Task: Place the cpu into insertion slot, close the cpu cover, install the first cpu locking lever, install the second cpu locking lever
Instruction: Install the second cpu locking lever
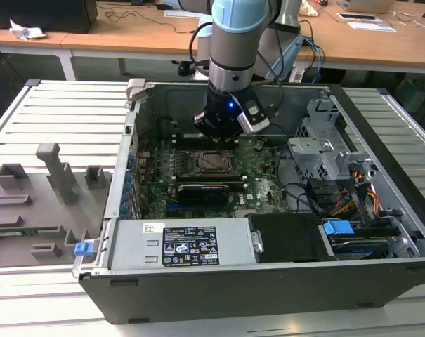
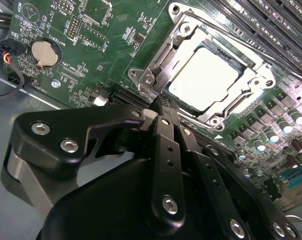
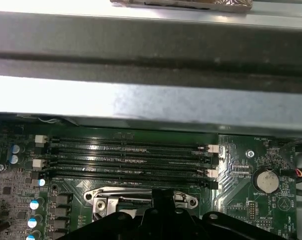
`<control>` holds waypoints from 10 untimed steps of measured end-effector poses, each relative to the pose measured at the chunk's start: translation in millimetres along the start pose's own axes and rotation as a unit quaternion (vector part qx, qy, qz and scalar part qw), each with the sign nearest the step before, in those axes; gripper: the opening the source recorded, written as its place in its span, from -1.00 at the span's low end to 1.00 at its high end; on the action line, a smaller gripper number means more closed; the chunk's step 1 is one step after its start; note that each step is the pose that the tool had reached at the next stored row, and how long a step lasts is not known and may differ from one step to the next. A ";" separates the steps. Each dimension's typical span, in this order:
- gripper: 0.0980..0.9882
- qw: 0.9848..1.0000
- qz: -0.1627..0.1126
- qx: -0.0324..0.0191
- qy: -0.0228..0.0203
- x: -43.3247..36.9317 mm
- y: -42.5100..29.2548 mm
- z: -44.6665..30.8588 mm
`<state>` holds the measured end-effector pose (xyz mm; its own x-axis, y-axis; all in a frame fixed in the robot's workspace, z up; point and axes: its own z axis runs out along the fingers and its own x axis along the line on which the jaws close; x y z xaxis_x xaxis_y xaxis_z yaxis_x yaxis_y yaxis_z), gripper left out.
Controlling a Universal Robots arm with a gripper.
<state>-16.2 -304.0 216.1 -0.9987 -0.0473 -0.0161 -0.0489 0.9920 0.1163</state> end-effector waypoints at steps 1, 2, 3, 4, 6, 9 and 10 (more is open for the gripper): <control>-0.98 1.000 0.000 0.000 0.000 0.0 -0.3 0.0; -0.98 1.000 0.000 0.000 0.000 0.0 -0.5 -0.1; -0.98 1.000 0.000 0.000 0.000 0.0 -0.8 -0.1; -0.98 1.000 0.000 0.000 0.000 0.0 -1.0 -0.1; -0.98 1.000 0.000 0.000 0.000 0.1 -1.6 -0.2; -0.98 1.000 0.000 0.000 0.000 0.1 -2.8 -0.3; -0.98 1.000 0.000 0.000 0.000 0.1 -3.0 -0.3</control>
<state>-16.1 -307.0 216.1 -0.9987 -0.0474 -0.0162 -0.0489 0.9920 0.1164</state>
